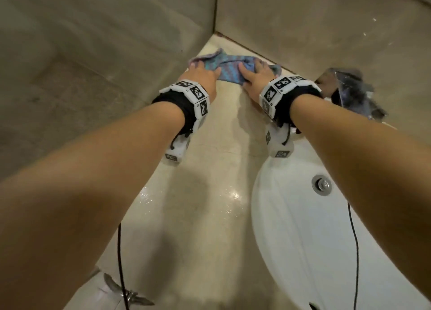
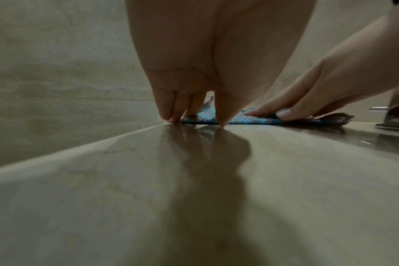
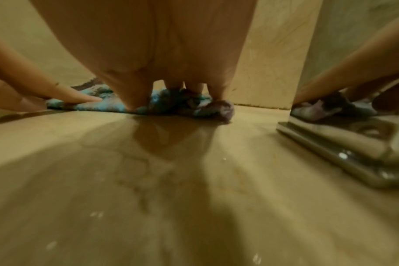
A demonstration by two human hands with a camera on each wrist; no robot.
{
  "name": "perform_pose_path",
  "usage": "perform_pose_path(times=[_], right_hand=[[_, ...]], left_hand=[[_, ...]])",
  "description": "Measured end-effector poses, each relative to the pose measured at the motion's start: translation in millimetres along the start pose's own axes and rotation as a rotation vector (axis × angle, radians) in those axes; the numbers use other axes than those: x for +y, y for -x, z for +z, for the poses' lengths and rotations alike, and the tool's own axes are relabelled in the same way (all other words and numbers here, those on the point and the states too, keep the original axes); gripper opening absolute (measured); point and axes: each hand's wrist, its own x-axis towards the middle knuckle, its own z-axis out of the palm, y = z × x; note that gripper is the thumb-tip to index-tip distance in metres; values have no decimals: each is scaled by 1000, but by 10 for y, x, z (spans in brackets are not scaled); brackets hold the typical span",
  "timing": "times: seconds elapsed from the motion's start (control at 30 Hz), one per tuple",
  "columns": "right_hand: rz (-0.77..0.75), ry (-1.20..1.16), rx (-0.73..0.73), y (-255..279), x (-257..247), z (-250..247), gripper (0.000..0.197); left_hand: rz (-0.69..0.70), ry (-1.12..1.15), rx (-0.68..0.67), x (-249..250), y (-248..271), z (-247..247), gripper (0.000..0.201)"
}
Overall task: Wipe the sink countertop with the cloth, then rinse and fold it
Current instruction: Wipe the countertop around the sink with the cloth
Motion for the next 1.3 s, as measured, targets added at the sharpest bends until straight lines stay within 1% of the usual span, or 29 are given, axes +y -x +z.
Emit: perform_pose_path(times=[0.27,0.37,0.5,0.7,0.8,0.9,0.93,1.1,1.2,1.3], right_hand=[[28,18,-30,28,-20,6,55],[18,34,-33,148,-45,64,56],[3,27,-79,407,-136,137,56],[-80,67,-86,890,-354,393,56],[-151,96,-97,1233,-478,583,55],[-231,105,-113,1680,-623,787,55],[-243,100,-129,1762,-677,818,55],[-331,136,-165,2454,-893,1135,56],[-370,176,-182,2741,-901,1290,54],[-382,195,-166,3017,-835,1425,54]], left_hand=[[15,-37,-41,10,12,-41,52],[36,-68,-46,-32,145,6,50],[16,-85,-50,-53,420,112,48],[-60,-70,-58,-108,1077,361,48],[-96,-44,-67,-150,1523,497,47],[-157,19,-32,-214,2062,724,46],[-175,38,-27,-240,2159,766,46],[-283,106,10,-253,2994,1132,46],[-310,106,-17,-202,3351,1324,46],[-306,98,-42,-78,3606,1425,46]])
